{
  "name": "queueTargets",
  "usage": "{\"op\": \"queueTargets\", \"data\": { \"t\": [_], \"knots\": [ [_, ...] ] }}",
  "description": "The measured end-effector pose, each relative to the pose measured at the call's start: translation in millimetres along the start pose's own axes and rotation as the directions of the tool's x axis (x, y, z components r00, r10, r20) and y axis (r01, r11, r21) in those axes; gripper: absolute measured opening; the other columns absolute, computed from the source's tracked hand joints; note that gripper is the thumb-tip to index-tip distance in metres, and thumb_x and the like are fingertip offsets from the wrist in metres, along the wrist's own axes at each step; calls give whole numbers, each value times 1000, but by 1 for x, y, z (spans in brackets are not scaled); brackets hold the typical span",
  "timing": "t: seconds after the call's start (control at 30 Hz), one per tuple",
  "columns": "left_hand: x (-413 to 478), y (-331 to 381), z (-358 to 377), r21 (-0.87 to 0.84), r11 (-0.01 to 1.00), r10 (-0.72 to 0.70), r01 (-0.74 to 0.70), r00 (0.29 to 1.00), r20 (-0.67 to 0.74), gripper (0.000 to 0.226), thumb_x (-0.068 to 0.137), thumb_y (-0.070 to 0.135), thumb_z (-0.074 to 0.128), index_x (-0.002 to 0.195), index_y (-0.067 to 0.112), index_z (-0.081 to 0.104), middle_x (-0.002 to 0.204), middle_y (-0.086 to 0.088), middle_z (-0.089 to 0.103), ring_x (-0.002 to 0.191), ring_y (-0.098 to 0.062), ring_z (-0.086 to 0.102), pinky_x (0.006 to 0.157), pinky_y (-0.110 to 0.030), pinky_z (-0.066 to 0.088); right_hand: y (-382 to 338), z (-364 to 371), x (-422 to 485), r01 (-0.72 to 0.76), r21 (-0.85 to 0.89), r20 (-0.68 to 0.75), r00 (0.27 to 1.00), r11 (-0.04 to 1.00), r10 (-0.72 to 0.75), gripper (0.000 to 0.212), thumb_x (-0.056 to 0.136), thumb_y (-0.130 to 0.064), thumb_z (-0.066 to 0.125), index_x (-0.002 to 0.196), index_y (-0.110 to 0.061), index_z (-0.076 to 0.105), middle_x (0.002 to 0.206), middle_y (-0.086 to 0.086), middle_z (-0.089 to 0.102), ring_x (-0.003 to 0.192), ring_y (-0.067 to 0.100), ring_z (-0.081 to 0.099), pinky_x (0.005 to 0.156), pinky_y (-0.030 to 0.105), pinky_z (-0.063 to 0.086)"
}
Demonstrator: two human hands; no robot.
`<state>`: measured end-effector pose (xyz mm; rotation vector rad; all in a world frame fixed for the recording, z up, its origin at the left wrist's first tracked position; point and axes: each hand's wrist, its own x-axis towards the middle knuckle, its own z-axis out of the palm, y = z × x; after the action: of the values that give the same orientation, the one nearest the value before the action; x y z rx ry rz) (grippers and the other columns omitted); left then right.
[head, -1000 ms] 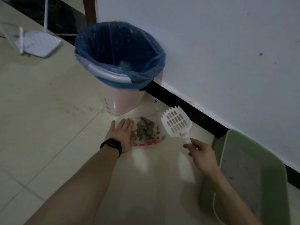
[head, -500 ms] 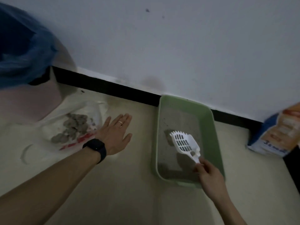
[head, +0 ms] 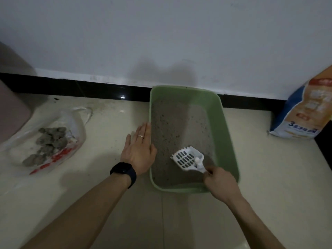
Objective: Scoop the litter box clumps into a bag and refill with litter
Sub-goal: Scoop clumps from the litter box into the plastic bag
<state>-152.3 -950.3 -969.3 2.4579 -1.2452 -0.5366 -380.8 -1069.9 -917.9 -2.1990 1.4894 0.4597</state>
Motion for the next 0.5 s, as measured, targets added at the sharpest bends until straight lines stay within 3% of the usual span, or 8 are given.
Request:
{"op": "queueTargets", "data": {
  "t": [0.07,0.17,0.27,0.4,0.5],
  "knots": [
    [-1,1,3,-18,1000,-3,2,1000,-31,70,101,31,28,154,20,-16,164,2,-8,150,-13,-3,122,-42,1,-16,8,17,-10,31,31,999,999,9,19,89,-25,46,93,-15,62,95,14,67,87,35,61,71,33,44],
    [-1,3,7,-18,1000,-12,11,998,-61,70,100,30,29,154,19,-13,164,1,-6,150,-14,0,122,-42,3,-50,18,48,-26,165,86,996,986,12,15,89,-16,46,96,-12,60,92,11,63,83,31,58,73,34,46],
    [-2,5,8,6,1000,-25,25,998,-66,70,100,30,29,154,18,-13,164,1,-7,150,-14,-1,122,-44,3,-86,27,82,-24,305,84,996,952,-2,25,89,-17,47,105,-9,63,98,14,67,90,31,63,78,36,51],
    [-3,8,9,46,998,-35,38,997,-66,71,100,30,28,154,18,-16,163,2,-13,150,-14,-4,121,-44,1,-126,26,109,-13,425,54,998,905,-11,29,90,-16,47,109,-1,62,104,19,63,93,34,60,73,30,40],
    [-2,9,10,59,997,-41,45,997,-67,72,99,30,28,153,18,-17,163,3,-14,150,-14,-4,122,-45,1,-135,32,114,-15,560,38,999,828,-7,27,92,-18,44,108,-4,61,106,17,65,89,31,60,72,31,41]
  ]
}}
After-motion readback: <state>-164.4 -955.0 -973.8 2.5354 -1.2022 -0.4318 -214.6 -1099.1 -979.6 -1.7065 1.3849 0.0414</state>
